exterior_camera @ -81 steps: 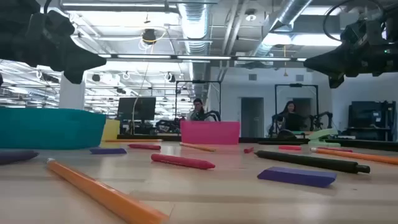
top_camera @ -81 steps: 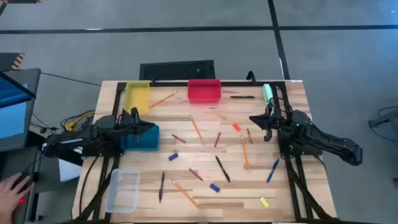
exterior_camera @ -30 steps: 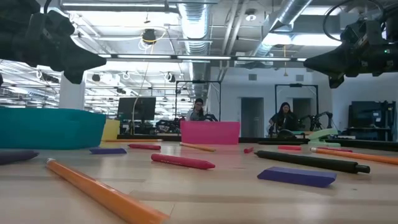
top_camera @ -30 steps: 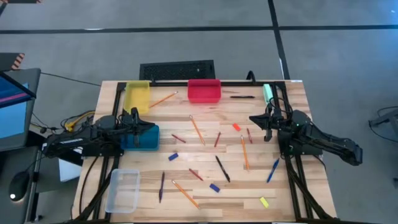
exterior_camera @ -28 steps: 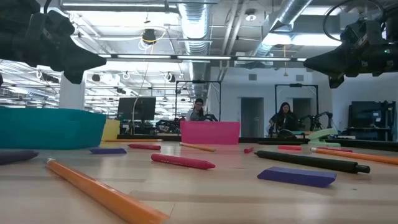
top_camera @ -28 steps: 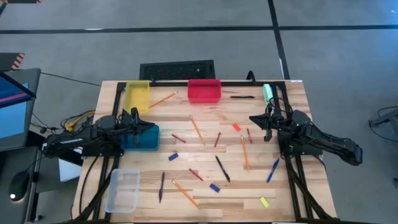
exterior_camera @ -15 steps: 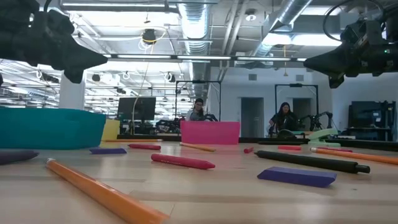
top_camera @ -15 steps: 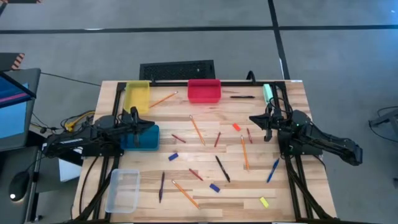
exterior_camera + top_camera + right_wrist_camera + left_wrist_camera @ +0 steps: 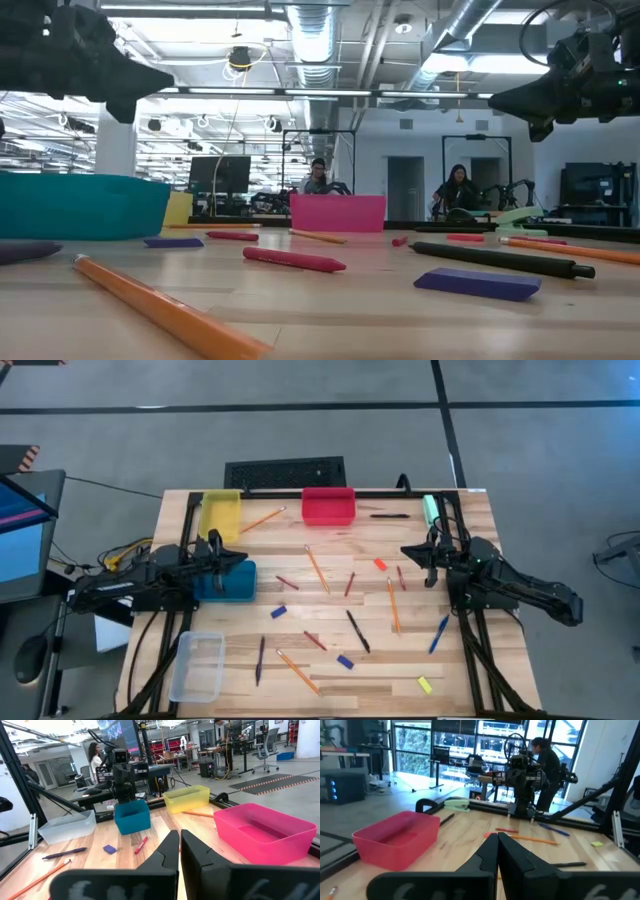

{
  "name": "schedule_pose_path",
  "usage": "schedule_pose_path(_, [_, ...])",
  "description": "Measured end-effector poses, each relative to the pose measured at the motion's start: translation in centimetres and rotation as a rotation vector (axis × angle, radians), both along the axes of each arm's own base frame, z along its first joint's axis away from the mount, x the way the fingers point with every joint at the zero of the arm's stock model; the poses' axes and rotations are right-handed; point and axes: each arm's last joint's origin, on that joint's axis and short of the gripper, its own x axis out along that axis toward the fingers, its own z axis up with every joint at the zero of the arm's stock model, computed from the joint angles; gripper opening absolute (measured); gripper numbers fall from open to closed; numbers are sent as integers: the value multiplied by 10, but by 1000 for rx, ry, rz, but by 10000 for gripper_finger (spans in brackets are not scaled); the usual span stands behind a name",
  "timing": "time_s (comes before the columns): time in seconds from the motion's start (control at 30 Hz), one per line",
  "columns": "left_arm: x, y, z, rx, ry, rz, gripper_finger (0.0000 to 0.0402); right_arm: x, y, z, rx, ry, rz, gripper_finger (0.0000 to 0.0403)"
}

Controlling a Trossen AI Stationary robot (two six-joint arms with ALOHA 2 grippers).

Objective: Sort crayons/erasers/pens/pencils in bins
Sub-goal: Put the red crayon into the red bin

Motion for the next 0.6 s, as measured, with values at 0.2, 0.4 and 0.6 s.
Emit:
schedule_pose_path(0.2, [7, 2, -3, 9, 87, 18, 0, 0, 0, 0, 0, 0, 0, 26])
schedule_pose_path(0.4, [20, 4, 15, 29, 172, 25, 0, 0, 0, 0, 0, 0, 0, 26])
schedule_pose_path(0.6, [40, 8, 40, 68, 251, 19, 0, 0, 0, 0, 0, 0, 0, 26])
